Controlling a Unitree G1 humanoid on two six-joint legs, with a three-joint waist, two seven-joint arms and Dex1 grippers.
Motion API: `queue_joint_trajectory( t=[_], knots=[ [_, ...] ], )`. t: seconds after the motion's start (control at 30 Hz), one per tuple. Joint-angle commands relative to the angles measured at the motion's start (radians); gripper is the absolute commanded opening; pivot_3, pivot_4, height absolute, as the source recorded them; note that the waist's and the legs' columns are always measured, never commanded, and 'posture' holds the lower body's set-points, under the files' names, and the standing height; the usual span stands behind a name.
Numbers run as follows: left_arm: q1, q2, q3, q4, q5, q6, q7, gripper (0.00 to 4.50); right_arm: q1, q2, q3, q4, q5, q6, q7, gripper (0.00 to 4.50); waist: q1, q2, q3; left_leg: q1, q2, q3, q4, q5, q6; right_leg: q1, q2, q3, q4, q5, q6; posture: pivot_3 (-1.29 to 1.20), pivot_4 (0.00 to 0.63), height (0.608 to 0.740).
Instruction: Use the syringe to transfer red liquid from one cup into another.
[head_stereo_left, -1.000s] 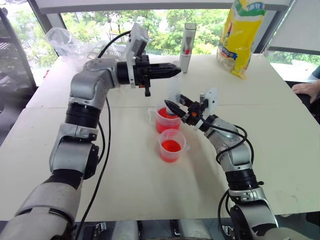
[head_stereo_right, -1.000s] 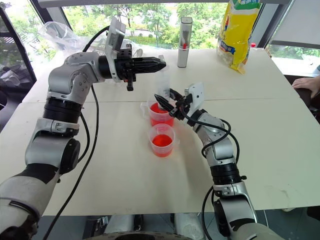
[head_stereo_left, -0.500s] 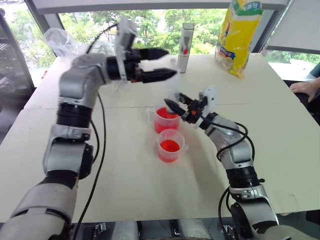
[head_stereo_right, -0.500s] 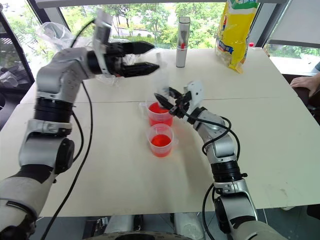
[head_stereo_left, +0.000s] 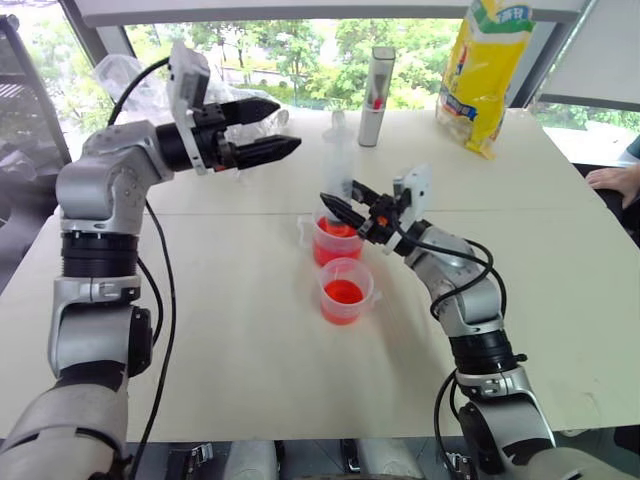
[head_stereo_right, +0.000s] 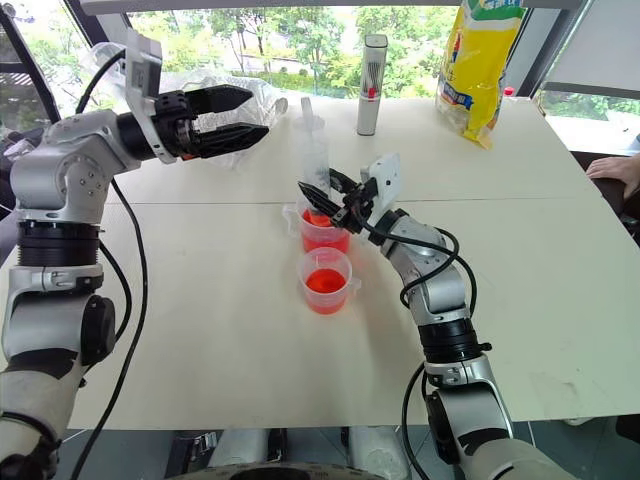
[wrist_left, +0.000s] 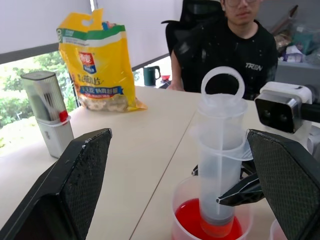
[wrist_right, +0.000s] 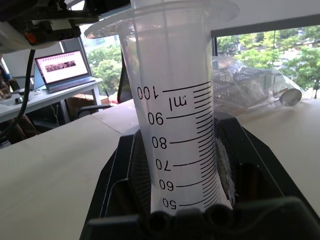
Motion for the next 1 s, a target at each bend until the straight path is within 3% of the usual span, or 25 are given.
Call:
queue_joint_trajectory(
  t=[0.03,0.3,0.47,1.0],
  knots=[
    [-0.033,0.006,0.019,-0.016,-0.017,-0.01,0.003,4.43,-0.039,-0.024,-0.039,-0.13,0.047,0.035,-0.015,1.39,0.0,0.0,0.0,0.0,0.0,0.0,0.0,0.0,0.0,0.0,0.0,0.0,0.0,0.0,0.0,0.0,0.15,0.74],
    [-0.081,-0.015,0.001,0.051,-0.006,-0.039,-0.025,4.43,-0.025,-0.12,-0.094,-0.467,0.239,0.282,-0.053,1.39,0.001,0.0,0.0,0.0,0.0,0.0,0.0,0.0,0.0,0.0,0.0,0.0,0.0,0.0,0.0,0.0,0.15,0.74],
    [-0.106,-0.038,-0.003,0.072,-0.012,-0.039,-0.044,4.43,0.012,-0.153,-0.104,-0.559,0.319,0.376,-0.091,1.39,0.001,0.0,0.0,0.0,0.0,0.0,0.0,0.0,0.0,0.0,0.0,0.0,0.0,0.0,0.0,0.0,0.15,0.74],
    [-0.108,-0.064,-0.035,-0.04,-0.068,0.072,-0.094,4.43,0.246,-0.169,-0.02,-0.547,0.236,0.269,-0.056,1.39,0.0,-0.001,0.0,0.0,0.0,-0.001,0.0,0.0,0.0,0.0,0.001,0.0,-0.001,0.0,0.0,0.0,0.15,0.74]
  ],
)
